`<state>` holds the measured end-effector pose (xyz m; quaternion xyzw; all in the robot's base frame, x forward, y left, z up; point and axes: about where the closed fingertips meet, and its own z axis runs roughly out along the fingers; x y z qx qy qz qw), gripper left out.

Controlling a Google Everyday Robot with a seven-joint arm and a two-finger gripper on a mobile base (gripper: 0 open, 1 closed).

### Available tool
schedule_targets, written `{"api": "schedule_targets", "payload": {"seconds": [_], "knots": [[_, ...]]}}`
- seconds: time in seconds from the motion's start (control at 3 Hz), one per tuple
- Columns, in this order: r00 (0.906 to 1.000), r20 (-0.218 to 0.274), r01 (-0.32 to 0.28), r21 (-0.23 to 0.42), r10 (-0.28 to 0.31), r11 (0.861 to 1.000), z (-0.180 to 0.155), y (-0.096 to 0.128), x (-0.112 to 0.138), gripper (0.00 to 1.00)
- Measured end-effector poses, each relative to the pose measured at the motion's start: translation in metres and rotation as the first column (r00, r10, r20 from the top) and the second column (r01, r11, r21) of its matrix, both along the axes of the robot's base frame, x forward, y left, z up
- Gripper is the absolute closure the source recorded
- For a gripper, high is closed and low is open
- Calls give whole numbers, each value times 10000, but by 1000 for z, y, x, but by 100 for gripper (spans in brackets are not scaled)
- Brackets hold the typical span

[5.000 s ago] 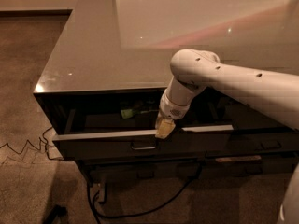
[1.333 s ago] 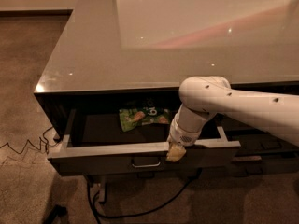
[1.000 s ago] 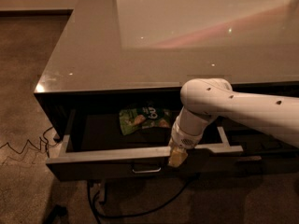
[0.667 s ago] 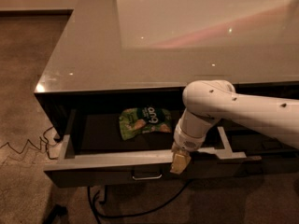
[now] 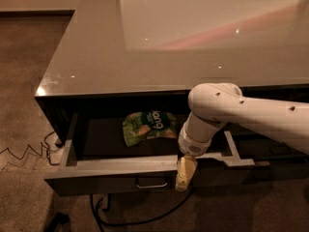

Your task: Open top drawer

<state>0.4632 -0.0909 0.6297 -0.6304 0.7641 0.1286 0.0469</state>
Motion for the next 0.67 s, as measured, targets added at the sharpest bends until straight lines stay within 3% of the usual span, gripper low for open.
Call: {"api": "schedule_targets", "payload": {"seconds": [0.33, 0.67], "knots": [[9984, 346, -483, 817, 456, 9955, 9, 13, 11, 0], [9855, 933, -1621, 2645, 1420, 9507, 36, 48, 36, 0]]}}
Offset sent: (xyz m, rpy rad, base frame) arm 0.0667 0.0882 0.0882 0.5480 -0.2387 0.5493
